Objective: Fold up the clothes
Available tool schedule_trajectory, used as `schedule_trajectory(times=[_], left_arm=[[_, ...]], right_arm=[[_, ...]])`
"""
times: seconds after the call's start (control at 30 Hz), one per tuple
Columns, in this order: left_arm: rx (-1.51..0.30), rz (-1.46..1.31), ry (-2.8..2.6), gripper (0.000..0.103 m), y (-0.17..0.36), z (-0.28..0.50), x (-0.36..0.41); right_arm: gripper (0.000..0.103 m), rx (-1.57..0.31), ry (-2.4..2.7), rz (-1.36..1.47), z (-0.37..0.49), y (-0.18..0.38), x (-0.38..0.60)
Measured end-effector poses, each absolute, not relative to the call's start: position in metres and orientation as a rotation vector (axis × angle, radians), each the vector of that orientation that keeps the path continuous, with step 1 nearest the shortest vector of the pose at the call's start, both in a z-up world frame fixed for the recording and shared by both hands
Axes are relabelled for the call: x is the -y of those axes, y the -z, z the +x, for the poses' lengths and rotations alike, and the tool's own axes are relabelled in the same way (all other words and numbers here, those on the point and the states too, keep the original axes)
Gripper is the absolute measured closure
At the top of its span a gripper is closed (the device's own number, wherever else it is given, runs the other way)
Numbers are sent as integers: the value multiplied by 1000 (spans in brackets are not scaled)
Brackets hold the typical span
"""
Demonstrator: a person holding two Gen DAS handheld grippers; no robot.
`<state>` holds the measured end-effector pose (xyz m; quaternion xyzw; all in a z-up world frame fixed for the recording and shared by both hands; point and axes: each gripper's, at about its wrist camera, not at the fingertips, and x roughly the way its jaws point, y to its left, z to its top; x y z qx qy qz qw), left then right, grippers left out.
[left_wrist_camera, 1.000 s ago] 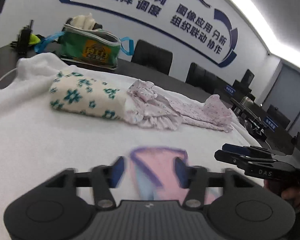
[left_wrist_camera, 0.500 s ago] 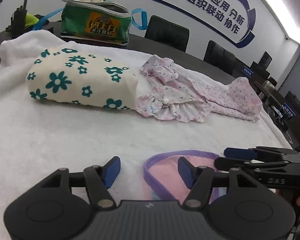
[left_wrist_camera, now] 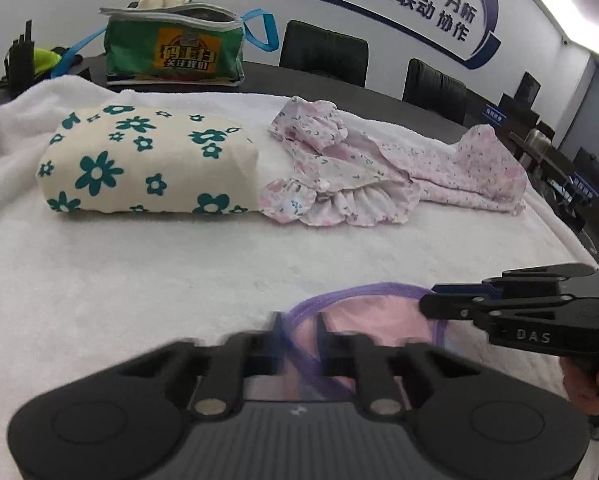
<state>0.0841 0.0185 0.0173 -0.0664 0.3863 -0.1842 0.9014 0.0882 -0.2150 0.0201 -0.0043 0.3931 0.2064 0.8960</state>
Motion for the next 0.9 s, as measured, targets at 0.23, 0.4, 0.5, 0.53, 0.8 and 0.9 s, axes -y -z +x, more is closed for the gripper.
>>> schedule_trajectory(times=[0.23, 0.4, 0.5, 0.53, 0.8, 0.9], left_arm=[[-595, -207, 425, 102, -53, 22, -45], [-460, -208, 430, 101, -41, -63, -55], [-406, -151, 393, 96, -16, -107, -54], [-422, -150, 394, 92, -12, -113, -57], [-434, -303, 451, 53, -33, -111, -81], [-432, -312, 394, 54, -37, -92, -71]], right_arm=[[100, -553, -526, -141, 27, -57, 218], [100, -332, -684, -312, -54, -65, 229], [100, -394, -744, -470, -100, -44, 228], [98, -422, -750, -513, -110, -37, 228], [52, -325, -677, -360, -124, -60, 246], [52, -346, -672, -159, -98, -62, 229]])
